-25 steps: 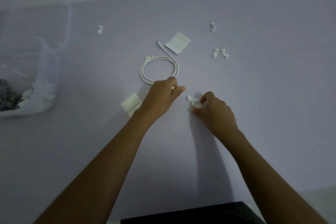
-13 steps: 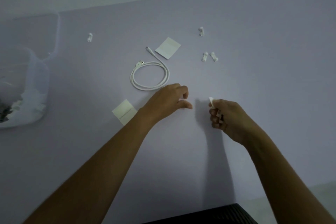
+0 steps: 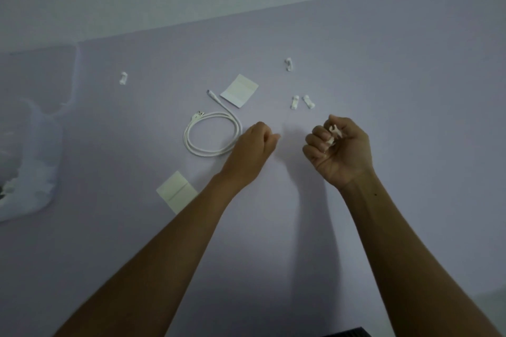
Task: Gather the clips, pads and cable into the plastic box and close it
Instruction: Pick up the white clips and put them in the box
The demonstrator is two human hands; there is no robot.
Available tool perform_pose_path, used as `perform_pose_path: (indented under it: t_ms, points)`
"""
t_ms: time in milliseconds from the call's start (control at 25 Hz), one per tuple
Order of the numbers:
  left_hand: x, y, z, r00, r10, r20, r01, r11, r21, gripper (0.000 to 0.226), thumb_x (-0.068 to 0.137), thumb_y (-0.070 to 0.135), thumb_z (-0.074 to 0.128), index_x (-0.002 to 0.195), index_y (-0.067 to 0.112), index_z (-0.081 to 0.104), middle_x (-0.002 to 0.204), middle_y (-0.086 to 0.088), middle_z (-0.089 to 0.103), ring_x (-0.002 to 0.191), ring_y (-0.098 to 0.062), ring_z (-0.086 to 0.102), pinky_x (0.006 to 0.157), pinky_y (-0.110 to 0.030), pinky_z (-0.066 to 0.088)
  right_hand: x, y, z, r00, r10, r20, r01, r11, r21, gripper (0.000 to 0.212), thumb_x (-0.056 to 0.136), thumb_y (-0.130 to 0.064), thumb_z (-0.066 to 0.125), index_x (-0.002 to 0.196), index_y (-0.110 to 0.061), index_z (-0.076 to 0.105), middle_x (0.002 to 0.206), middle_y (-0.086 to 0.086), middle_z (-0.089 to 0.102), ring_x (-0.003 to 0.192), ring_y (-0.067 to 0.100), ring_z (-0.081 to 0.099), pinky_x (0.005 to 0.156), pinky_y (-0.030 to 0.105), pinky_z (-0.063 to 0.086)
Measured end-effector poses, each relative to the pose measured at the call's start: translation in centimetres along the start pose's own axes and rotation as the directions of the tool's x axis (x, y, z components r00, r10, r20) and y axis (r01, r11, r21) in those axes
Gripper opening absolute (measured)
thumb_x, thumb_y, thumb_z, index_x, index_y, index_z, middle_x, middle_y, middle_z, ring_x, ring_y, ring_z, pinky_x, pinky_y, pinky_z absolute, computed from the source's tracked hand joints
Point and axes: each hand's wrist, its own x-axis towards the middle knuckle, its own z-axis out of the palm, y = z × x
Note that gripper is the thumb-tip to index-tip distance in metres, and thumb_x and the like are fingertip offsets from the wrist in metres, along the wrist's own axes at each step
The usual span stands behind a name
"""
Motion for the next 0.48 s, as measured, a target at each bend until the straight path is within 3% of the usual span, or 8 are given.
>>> perform_pose_path:
  t_ms: [120,200,320,400,480]
  points:
    - [2.6,1.3,-0.4,0.991,-0.118,-0.064,0.11,0.986,-0.123,0.02,0.096,0.029,0.047,0.084,0.014,0.049,0.072,-0.001,0.065,0.057,0.002,0.054,0.055,-0.006,0.038,1.7,-1.3,0.0,0.998,-0.037,-0.041,0.035,0.999,-0.036,0.019,0.072,-0.014,0.053,0.057,-0.015,0.041,0.051,0.002,0.04,0.046,0.014,0.026,0.045,0.023,0.021]
    - [4.5,1.9,-0.5,0.987,-0.152,-0.057,0.141,0.976,-0.164,0.014,0.095,0.025,0.046,0.088,0.014,0.052,0.071,0.001,0.065,0.061,0.003,0.053,0.056,-0.001,0.036,2.8,-2.2,-0.4,0.999,-0.039,-0.035,0.037,0.998,-0.044,0.022,0.074,-0.017,0.055,0.056,-0.014,0.044,0.052,0.002,0.042,0.046,0.014,0.029,0.045,0.024,0.023]
    - [7.5,2.1,-0.6,0.987,-0.151,-0.052,0.14,0.976,-0.167,0.025,0.097,0.026,0.043,0.085,0.011,0.059,0.069,-0.001,0.059,0.058,-0.005,0.049,0.056,-0.012,0.038,4.4,-3.9,-0.9,0.999,-0.047,0.009,0.047,0.999,0.004,0.033,0.079,-0.024,0.059,0.051,-0.016,0.042,0.049,0.0,0.04,0.044,0.013,0.031,0.044,0.023,0.023]
    - [9.2,2.0,-0.3,0.985,-0.149,-0.089,0.141,0.986,-0.087,0.038,0.095,0.038,0.047,0.073,0.008,0.054,0.061,-0.001,0.051,0.056,-0.014,0.044,0.057,-0.027,0.035,5.4,-4.9,-1.2,0.998,-0.05,0.026,0.049,0.999,0.021,0.038,0.079,-0.022,0.06,0.05,-0.017,0.037,0.047,-0.001,0.037,0.042,0.012,0.03,0.042,0.022,0.023]
    - [10.1,2.0,0.0,0.985,-0.102,-0.139,0.105,0.994,0.012,0.039,0.09,0.042,0.053,0.07,0.01,0.047,0.056,0.0,0.047,0.057,-0.02,0.046,0.055,-0.028,0.033,6.2,-5.4,-1.3,0.999,-0.033,0.038,0.032,0.999,0.033,0.036,0.076,-0.02,0.063,0.05,-0.017,0.037,0.046,-0.002,0.036,0.04,0.011,0.03,0.039,0.021,0.023]
